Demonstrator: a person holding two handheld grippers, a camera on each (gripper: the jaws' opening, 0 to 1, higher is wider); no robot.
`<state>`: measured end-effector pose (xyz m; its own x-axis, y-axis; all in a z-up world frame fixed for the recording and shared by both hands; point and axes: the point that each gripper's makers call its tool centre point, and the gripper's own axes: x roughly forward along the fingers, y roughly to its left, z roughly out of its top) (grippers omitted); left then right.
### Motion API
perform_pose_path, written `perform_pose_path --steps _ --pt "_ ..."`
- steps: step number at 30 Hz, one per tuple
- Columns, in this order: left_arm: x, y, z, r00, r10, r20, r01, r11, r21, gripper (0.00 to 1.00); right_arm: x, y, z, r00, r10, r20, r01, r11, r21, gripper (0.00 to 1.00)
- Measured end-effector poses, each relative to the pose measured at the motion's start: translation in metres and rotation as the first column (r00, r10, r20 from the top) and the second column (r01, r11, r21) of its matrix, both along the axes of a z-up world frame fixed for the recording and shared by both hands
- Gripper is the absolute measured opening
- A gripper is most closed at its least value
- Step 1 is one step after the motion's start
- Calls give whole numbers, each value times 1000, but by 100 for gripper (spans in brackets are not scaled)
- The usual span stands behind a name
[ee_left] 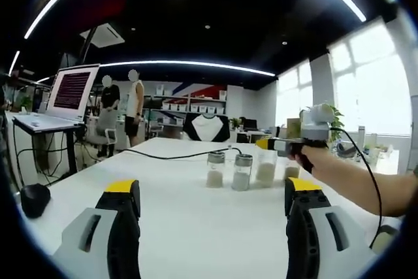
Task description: Rotate the seasoning bottle until the label or dispensing opening points toward the visible target arrow and the bottle remains upright within the marked orientation range
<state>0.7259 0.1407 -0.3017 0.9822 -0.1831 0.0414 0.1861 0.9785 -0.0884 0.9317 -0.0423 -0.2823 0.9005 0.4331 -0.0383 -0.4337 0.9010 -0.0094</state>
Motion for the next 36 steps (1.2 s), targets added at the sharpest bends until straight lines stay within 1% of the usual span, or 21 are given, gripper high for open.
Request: perform_pose_path --steps 2,6,7,8,9,12,13,14,19,22,24,27,31,36 --pt "0 0 1 1000 1 3 -1 1000 -1 97 -6 -1 5 1000 8 -3 -8 1000 14 38" --pt "-1 0 1 1000 1 2 -1 1000 -4 97 -19 -2 10 1000 28 -7 -28 1000 11 38" --pt "-1 0 1 1000 0 2 0 1000 -6 97 -23 0 10 999 52 -7 -52 999 12 38" --pt "-1 -1 1 1000 -1 3 1 1000 -7 97 -30 2 12 997 79 -3 -79 996 34 38" --pt "-1 -2 1 1000 -4 3 4 1000 -6 97 -35 3 12 996 92 -5 -92 995 37 38" --pt "-2 -2 2 1000 -5 6 5 1000 3 97 -53 9 12 992 128 -3 -128 992 8 38" --pt "-2 -2 1 1000 -3 6 3 1000 0 97 -57 10 12 992 130 -6 -130 992 8 38" --pt "-2 -2 1 1000 -5 5 5 1000 -3 97 -63 8 13 992 125 -7 -125 992 23 38" --pt "-3 -2 1 1000 -12 3 12 1000 -1 97 -80 5 8 993 122 1 -122 992 -14 38" --pt "-4 -6 1 1000 -26 4 26 1000 11 97 -88 3 5 992 124 -3 -125 992 -15 38" --pt "-4 -7 0 1000 -30 0 30 999 13 97 -96 -1 4 993 113 -21 -113 994 1 38" --pt "-4 -8 0 1000 -31 0 31 999 9 97 -106 -1 5 993 118 -20 -118 993 -11 38" --pt "-4 -11 1 999 -50 1 50 999 6 97 -116 0 6 991 131 -10 -132 991 -32 38" --pt "-4 -12 1 998 -58 -5 58 998 -3 97 -123 -1 1 988 152 -16 -152 988 -16 38"
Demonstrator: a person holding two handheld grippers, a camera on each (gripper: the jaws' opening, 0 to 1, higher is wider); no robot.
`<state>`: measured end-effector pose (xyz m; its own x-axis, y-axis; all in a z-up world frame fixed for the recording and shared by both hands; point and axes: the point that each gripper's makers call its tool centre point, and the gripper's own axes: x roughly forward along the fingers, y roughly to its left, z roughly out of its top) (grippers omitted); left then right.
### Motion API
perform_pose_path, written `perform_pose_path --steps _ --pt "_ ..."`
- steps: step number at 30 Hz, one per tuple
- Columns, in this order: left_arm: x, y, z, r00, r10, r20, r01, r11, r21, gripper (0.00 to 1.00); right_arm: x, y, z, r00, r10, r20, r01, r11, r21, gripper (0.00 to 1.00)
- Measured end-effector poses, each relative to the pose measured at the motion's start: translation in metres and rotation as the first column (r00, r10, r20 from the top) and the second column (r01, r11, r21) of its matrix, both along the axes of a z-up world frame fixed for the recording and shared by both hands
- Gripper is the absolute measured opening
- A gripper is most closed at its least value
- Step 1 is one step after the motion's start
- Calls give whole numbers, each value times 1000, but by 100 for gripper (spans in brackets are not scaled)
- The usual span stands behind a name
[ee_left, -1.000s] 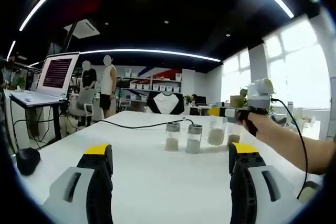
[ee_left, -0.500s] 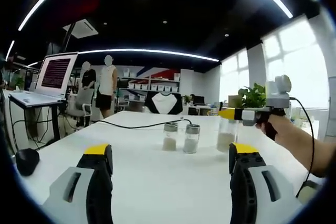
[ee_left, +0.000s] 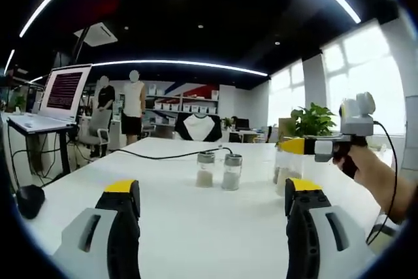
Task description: Rotate the seasoning bottle until the label or dispensing opening points toward the visible target arrow and the bottle remains upright within the marked orientation range
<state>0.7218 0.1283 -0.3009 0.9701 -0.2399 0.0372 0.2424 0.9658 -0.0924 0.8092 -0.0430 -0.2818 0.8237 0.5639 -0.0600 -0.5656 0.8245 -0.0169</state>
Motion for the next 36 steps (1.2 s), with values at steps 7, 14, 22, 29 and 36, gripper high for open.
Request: perform_pose_path --steps 7,14,22,29,36 --pt "1 -2 -2 1000 -4 -4 4 1000 9 98 -7 0 -11 1000 -4 3 4 998 -55 38" --pt "2 -2 -7 1000 -8 -16 8 1000 6 98 -11 -7 -20 1000 -12 -23 11 998 -63 38" --pt "4 -4 -8 1000 -14 -20 14 1000 -4 98 -16 -5 -17 1000 -11 -28 10 1000 -22 39" --pt "3 -6 -12 999 -25 -34 25 1000 0 97 -17 -11 -25 999 -23 -46 22 1000 -7 39" --pt "2 -12 -9 999 -37 -31 37 999 5 97 -20 -12 -28 1000 -23 -11 23 1000 -7 39"
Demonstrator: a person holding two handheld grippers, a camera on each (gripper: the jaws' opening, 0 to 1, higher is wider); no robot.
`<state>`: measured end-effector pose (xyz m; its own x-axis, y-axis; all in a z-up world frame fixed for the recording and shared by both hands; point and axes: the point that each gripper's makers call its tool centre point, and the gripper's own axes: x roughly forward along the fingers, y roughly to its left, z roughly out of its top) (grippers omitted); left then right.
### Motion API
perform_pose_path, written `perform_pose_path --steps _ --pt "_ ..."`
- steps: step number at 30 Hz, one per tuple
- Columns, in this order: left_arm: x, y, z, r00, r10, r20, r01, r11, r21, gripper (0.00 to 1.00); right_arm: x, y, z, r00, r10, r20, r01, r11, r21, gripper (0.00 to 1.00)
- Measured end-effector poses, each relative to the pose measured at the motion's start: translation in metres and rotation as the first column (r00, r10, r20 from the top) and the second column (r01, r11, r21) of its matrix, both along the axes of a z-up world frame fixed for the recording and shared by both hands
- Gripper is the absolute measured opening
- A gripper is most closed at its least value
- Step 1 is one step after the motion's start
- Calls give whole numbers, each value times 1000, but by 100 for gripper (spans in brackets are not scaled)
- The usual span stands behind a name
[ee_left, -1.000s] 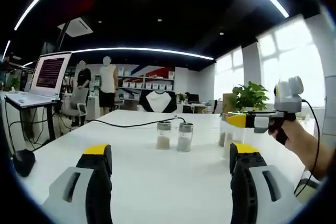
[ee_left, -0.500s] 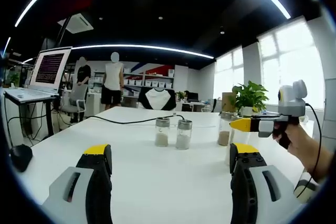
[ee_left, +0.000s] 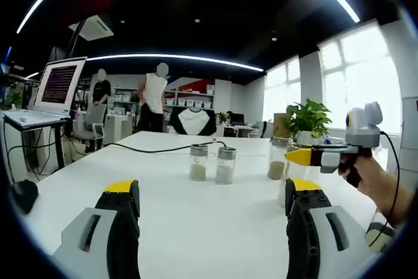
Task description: Rotate the seasoning bottle until the label or dispensing opening points toward the visible target arrow and the bottle remains upright within the marked orientation range
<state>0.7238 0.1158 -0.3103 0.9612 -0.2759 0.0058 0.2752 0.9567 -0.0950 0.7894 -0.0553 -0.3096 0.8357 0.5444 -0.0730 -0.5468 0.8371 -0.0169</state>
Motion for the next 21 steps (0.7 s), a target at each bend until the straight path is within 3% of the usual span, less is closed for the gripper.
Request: perform_pose_path --steps 13,14,16,17,18,21 --pt "0 -1 -2 1000 -2 -8 2 1000 6 97 1 1 1 1000 6 2 -6 1000 21 41" --pt "0 0 -2 1000 0 -11 0 1000 8 98 0 -1 4 1000 -6 9 6 1000 7 44" --pt "0 1 1 1000 0 -1 0 1000 1 98 4 -7 17 996 -25 85 28 999 -26 64" --pt "-1 1 1 1000 2 1 -2 1000 1 98 4 -7 15 998 -16 66 18 999 -27 72" --pt "-1 1 2 1000 3 2 -3 1000 1 98 6 -7 14 998 -4 57 6 1000 -29 74" --pt "0 1 0 1000 -2 -4 2 1000 2 98 0 -1 25 991 120 55 -124 988 89 72"
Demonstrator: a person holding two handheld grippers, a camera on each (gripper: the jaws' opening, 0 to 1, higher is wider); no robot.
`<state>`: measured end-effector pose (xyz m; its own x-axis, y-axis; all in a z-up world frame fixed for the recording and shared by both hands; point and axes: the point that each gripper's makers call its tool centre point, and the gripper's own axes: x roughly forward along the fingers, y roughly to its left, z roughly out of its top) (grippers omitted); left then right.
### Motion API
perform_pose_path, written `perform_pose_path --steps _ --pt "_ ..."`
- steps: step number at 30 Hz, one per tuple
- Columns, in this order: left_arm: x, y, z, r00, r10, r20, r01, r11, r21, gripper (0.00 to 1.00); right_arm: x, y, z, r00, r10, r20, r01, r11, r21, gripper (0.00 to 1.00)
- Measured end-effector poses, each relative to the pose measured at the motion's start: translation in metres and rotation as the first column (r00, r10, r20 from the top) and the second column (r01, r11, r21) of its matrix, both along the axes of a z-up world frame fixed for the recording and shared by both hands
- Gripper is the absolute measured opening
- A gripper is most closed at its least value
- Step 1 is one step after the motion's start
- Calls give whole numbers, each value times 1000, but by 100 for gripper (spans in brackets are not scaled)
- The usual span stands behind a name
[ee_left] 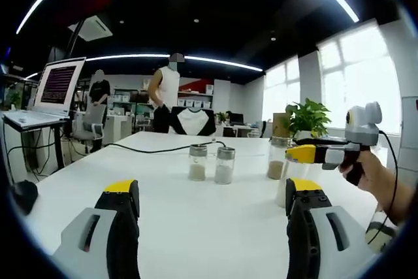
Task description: Rotate the seasoning bottle until the label or dispensing opening points toward the visible target arrow and the bottle remains upright within the marked orientation range
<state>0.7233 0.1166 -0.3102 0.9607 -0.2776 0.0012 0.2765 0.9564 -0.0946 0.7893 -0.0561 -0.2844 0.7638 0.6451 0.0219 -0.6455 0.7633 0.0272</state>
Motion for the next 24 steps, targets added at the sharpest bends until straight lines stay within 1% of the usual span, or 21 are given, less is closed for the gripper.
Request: perform_pose_path --steps 1,2,3,4,5,6,8,10,11,12,15,17,19,20,21,22,24 --pt "0 0 0 1000 0 0 0 1000 -1 98 1 -5 3 1000 6 -3 -6 1000 8 71" --pt "0 1 -1 1000 2 -1 -2 1000 0 98 0 -8 3 1000 18 3 -18 1000 -7 68" --pt "0 2 -1 1000 4 -1 -4 1000 1 98 -2 -9 10 998 44 35 -45 999 7 65" --pt "1 4 0 1000 12 4 -12 1000 0 98 -2 -9 11 998 59 37 -59 998 10 65" --pt "1 5 0 1000 15 3 -15 1000 -1 98 -5 -8 7 994 104 18 -103 995 -15 65" --pt "1 6 0 1000 17 2 -17 1000 -4 98 -5 -7 5 992 127 14 -127 992 -24 66" --pt "2 7 -1 1000 19 0 -19 1000 -2 97 -7 -8 4 986 167 9 -167 985 -37 67" --pt "2 8 1 1000 24 6 -24 1000 2 98 -8 -9 2 980 195 29 -193 980 -50 68" --pt "2 8 1 1000 25 9 -25 1000 -1 97 -8 -10 -1 978 206 24 -204 977 -59 67" --pt "2 8 0 1000 21 4 -21 1000 -6 98 -10 -9 -6 970 242 8 -241 969 -63 67" --pt "3 6 -2 1000 18 0 -18 1000 -8 98 -16 -7 -11 946 323 -3 -323 946 -35 65" --pt "3 5 -3 1000 15 -1 -15 1000 -10 98 -21 -6 -14 925 381 -1 -381 924 -22 66" --pt "3 3 -3 1000 7 3 -7 1000 -15 98 -17 -9 -16 926 378 -8 -378 926 21 66" --pt "3 2 -1 1000 8 13 -7 1000 -20 98 -20 -7 -15 915 404 -20 -401 913 73 66" --pt "2 1 0 1000 7 21 -7 1000 -21 99 -22 -6 -16 906 422 -27 -418 904 90 66" --pt "2 1 0 1000 5 23 -5 1000 -20 98 -21 -7 -16 906 422 -25 -418 904 89 66" --pt "1 -2 1 1000 -5 22 6 1000 -14 98 -20 -9 -16 912 410 -10 -408 910 71 67"
